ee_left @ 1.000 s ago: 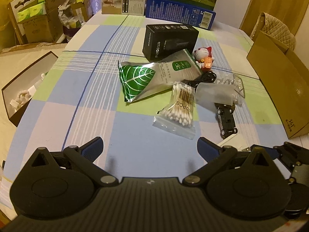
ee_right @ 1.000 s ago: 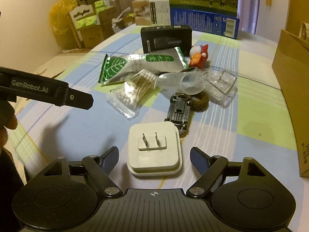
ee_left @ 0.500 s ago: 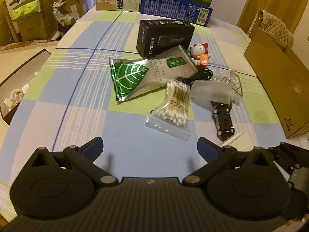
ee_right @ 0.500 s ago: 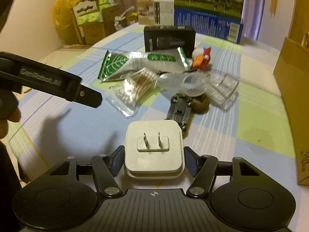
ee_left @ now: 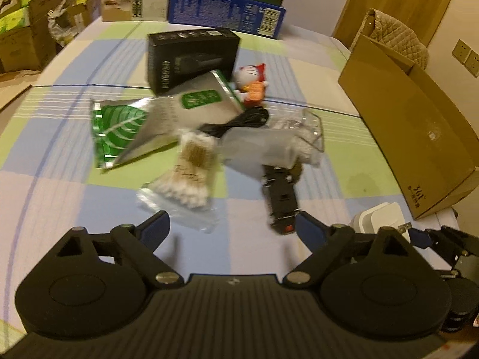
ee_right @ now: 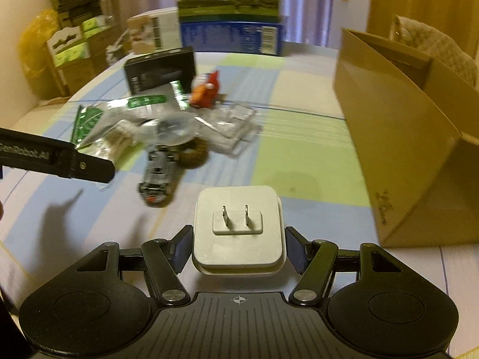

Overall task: Organize objects
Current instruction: 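Lift the plug adapter with the right gripper while the left gripper grasps the toy car, then carry both items into the cardboard box and open both grippers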

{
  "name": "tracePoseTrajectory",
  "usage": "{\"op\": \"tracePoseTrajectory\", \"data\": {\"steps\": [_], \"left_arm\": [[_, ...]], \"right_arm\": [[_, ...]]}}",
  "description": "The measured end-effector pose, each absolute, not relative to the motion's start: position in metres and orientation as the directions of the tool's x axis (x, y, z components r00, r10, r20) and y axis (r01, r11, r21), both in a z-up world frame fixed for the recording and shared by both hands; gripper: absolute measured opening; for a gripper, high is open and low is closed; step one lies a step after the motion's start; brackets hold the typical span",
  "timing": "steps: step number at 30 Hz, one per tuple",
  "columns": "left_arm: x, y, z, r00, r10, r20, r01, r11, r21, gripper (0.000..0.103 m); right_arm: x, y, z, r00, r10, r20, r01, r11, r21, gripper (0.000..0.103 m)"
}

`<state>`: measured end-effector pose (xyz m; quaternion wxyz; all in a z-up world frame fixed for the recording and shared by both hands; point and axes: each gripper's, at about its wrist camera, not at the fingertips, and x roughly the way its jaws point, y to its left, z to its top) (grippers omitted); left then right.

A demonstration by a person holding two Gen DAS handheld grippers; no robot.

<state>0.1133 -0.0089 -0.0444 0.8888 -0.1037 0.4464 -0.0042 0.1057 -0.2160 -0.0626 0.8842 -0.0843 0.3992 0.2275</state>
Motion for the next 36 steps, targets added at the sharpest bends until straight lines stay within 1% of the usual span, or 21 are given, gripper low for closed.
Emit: {"op": "tracePoseTrajectory", "data": {"steps": [1,4,5,6,7,9,10,12,14,16,19,20,22,30,36], "left_arm": [[0.117,-0.014,-0.047,0.6,-0.101,-0.793,-0.084,0.979,-0.188,0.086],[0.128,-0.026,-0.052,0.605,-0.102,-0.79,-0.078,0.98,-0.186,0.076],[0.132,-0.03,-0.054,0.604,-0.105,-0.79,-0.076,0.979,-0.188,0.07],[0.135,-0.033,-0.057,0.601,-0.107,-0.792,-0.075,0.979,-0.189,0.067],[0.139,-0.037,-0.059,0.599,-0.107,-0.793,-0.075,0.979,-0.189,0.066],[0.145,-0.043,-0.064,0.596,-0.107,-0.796,-0.073,0.98,-0.186,0.057],[0.148,-0.046,-0.066,0.595,-0.106,-0.796,-0.074,0.98,-0.185,0.055],[0.153,-0.05,-0.069,0.592,-0.106,-0.799,-0.073,0.98,-0.185,0.047],[0.157,-0.053,-0.073,0.585,-0.102,-0.804,-0.071,0.982,-0.176,0.042],[0.16,-0.057,-0.074,0.589,-0.082,-0.804,-0.069,0.986,-0.151,0.041],[0.162,-0.059,-0.075,0.59,-0.061,-0.805,-0.065,0.99,-0.123,0.033],[0.162,-0.059,-0.075,0.587,-0.056,-0.808,-0.06,0.992,-0.112,0.027],[0.16,-0.059,-0.074,0.577,-0.046,-0.816,-0.049,0.995,-0.091,0.026],[0.137,-0.055,-0.066,0.564,-0.064,-0.823,-0.022,0.995,-0.092,0.025],[0.122,-0.055,-0.04,0.58,-0.071,-0.812,-0.013,0.995,-0.096,0.025]], "right_arm": [[0.107,-0.22,-0.063,0.581,0.331,-0.743,-0.461,0.887,0.034,0.061],[0.112,-0.231,-0.063,0.589,0.325,-0.74,-0.436,0.899,0.048,0.062],[0.114,-0.234,-0.063,0.592,0.322,-0.739,-0.43,0.902,0.048,0.062],[0.116,-0.236,-0.063,0.594,0.32,-0.738,-0.423,0.905,0.052,0.062],[0.117,-0.238,-0.064,0.594,0.319,-0.738,-0.419,0.906,0.055,0.062],[0.12,-0.242,-0.065,0.592,0.32,-0.739,-0.41,0.91,0.066,0.061],[0.121,-0.243,-0.065,0.592,0.32,-0.739,-0.406,0.911,0.07,0.062],[0.123,-0.244,-0.065,0.593,0.321,-0.738,-0.4,0.914,0.076,0.061],[0.125,-0.244,-0.065,0.594,0.322,-0.737,-0.396,0.915,0.08,0.061],[0.127,-0.245,-0.066,0.592,0.321,-0.74,-0.392,0.916,0.083,0.061],[0.13,-0.244,-0.068,0.587,0.321,-0.743,-0.387,0.918,0.091,0.061],[0.13,-0.244,-0.068,0.586,0.321,-0.744,-0.385,0.918,0.093,0.061],[0.13,-0.244,-0.068,0.586,0.323,-0.743,-0.384,0.918,0.096,0.061],[0.127,-0.241,-0.062,0.598,0.33,-0.731,-0.394,0.915,0.091,0.061],[0.119,-0.238,-0.047,0.614,0.344,-0.71,-0.418,0.905,0.077,0.061]]}}
